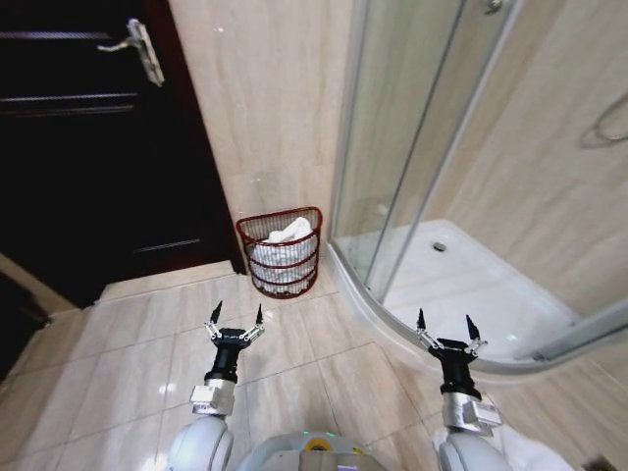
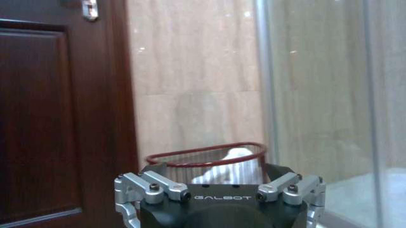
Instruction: Discard the used towel into the hamper.
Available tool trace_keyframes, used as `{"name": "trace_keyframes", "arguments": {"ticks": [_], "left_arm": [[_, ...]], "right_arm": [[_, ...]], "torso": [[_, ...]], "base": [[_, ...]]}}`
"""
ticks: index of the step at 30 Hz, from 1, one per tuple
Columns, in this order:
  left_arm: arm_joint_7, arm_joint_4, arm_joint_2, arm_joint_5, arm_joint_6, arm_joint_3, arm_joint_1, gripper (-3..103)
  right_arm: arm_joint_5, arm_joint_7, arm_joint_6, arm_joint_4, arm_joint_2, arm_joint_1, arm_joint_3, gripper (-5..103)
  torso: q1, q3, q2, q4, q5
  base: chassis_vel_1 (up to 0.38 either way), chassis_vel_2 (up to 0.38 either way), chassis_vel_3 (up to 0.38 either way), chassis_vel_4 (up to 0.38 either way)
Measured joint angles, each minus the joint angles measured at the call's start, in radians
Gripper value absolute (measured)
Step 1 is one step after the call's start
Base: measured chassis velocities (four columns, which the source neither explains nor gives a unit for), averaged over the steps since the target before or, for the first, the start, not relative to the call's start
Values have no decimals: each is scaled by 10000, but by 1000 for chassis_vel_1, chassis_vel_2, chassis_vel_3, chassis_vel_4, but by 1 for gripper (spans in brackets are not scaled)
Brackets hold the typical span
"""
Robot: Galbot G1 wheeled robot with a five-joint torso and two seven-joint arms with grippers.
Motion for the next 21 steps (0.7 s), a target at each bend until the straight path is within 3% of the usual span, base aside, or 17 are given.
{"name": "trace_keyframes", "arguments": {"ticks": [21], "left_arm": [[95,-15,49,-461,44,-278,-51,100]], "right_arm": [[-222,533,-52,65,408,-905,176,100]], "torso": [[-1,9,9,1,0]], "base": [[-122,-123,-122,-126]]}}
